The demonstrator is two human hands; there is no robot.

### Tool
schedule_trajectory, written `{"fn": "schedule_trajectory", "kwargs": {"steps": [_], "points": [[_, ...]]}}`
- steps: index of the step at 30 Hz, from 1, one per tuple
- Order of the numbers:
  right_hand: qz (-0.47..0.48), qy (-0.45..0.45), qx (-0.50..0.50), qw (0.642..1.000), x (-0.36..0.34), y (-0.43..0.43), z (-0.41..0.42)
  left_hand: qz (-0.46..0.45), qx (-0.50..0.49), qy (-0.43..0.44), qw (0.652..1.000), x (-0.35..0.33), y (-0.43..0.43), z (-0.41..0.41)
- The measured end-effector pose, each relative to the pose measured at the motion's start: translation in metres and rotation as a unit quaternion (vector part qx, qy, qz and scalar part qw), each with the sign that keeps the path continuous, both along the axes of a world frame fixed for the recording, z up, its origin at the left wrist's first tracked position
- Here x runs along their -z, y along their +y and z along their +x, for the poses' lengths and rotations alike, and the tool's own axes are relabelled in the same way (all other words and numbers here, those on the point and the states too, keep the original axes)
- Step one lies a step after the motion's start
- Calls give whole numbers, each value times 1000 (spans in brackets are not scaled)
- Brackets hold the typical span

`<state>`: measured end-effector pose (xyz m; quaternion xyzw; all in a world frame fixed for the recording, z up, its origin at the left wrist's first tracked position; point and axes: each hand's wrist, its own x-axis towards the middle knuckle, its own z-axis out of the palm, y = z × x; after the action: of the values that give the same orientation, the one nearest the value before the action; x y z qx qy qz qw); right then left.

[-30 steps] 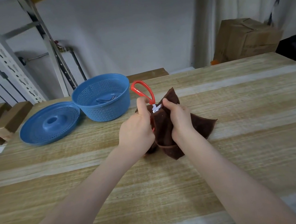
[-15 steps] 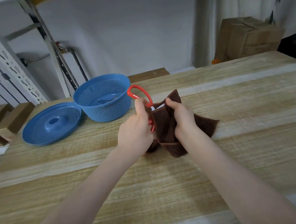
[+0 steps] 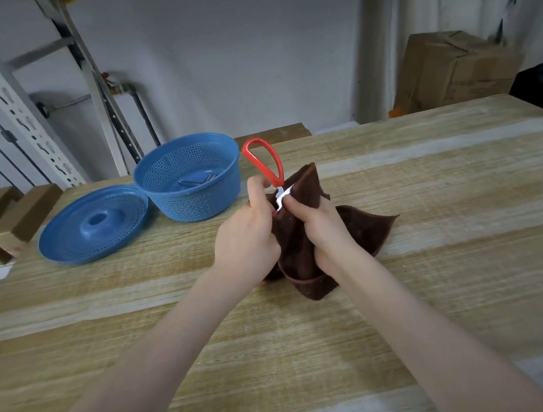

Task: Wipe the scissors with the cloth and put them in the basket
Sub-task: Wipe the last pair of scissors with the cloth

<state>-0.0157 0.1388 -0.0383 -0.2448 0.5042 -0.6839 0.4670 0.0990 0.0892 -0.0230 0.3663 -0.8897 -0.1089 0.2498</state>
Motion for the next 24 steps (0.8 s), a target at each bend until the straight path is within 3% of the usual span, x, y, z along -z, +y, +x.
{"fn": "schedule_trajectory", "kwargs": {"steps": [5, 11, 14, 24], "points": [[40, -97, 46, 993, -4, -7, -13, 4, 15, 13, 1000, 0, 0, 2], [45, -53, 4, 998, 0, 2, -26, 3, -3, 76, 997, -6, -1, 7], [39, -87, 35, 995, 5, 3, -24, 2, -18, 96, 995, -12, 0, 8], [53, -108, 123, 985, 6, -1, -24, 1, 8, 23, 1000, 2, -11, 6]]}}
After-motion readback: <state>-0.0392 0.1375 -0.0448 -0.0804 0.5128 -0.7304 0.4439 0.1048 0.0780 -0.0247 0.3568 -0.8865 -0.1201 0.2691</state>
